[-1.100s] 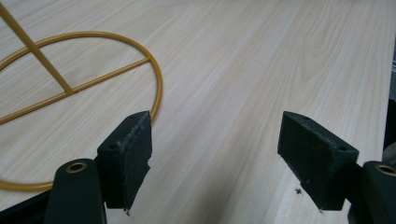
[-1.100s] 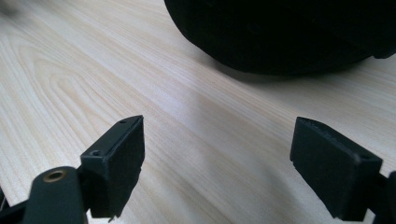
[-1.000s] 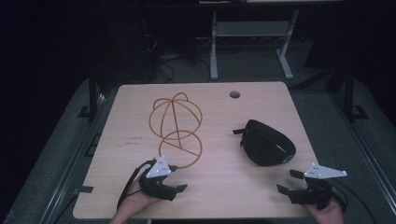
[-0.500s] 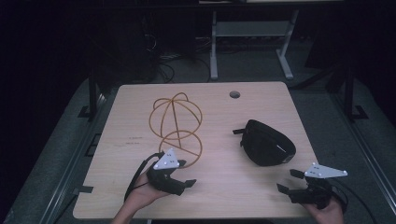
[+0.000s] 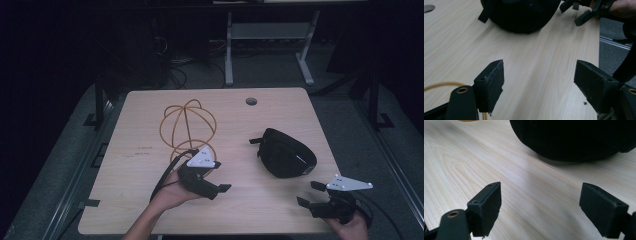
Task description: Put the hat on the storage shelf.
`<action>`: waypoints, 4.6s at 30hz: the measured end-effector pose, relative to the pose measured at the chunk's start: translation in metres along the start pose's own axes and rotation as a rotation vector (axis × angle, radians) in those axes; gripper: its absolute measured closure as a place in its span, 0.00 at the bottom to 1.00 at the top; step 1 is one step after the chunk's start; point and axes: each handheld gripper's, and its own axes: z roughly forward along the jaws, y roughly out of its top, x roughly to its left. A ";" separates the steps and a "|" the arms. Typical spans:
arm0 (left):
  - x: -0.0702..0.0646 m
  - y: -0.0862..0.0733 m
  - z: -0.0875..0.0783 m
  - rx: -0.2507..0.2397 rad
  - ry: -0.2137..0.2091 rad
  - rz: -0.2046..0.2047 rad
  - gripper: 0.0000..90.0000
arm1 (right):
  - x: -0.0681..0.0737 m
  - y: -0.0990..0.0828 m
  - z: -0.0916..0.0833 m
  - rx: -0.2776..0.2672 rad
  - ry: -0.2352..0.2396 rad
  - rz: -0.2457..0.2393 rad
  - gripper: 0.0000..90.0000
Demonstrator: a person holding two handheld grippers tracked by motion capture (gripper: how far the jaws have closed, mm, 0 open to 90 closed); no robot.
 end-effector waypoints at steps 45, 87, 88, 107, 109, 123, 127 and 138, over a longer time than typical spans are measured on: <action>-0.006 0.174 0.114 0.101 -0.151 0.149 0.27 | -0.004 -0.001 -0.004 -0.022 0.017 0.009 0.19; 0.009 0.057 0.112 0.194 -0.123 0.071 0.73 | 0.007 0.007 0.006 -0.014 0.032 -0.022 0.20; 0.009 0.054 0.110 0.189 -0.118 0.073 0.73 | 0.007 0.007 0.006 -0.014 0.032 -0.022 0.20; 0.019 -0.003 0.091 0.090 -0.121 -0.012 0.88 | 0.010 0.043 0.032 -0.076 0.111 -0.097 0.22; 0.019 -0.005 0.089 0.089 -0.120 -0.018 0.88 | 0.009 0.049 0.037 -0.084 0.121 -0.107 0.22; 0.026 -0.014 0.090 0.109 -0.128 -0.019 0.88 | -0.001 0.060 0.064 -0.074 0.196 -0.125 0.33; 0.025 -0.013 0.091 0.110 -0.122 -0.008 0.88 | 0.001 0.060 0.068 -0.080 0.216 -0.136 0.45; 0.027 -0.008 0.094 0.118 -0.113 -0.004 0.88 | 0.009 0.060 0.078 -0.059 0.224 -0.176 0.93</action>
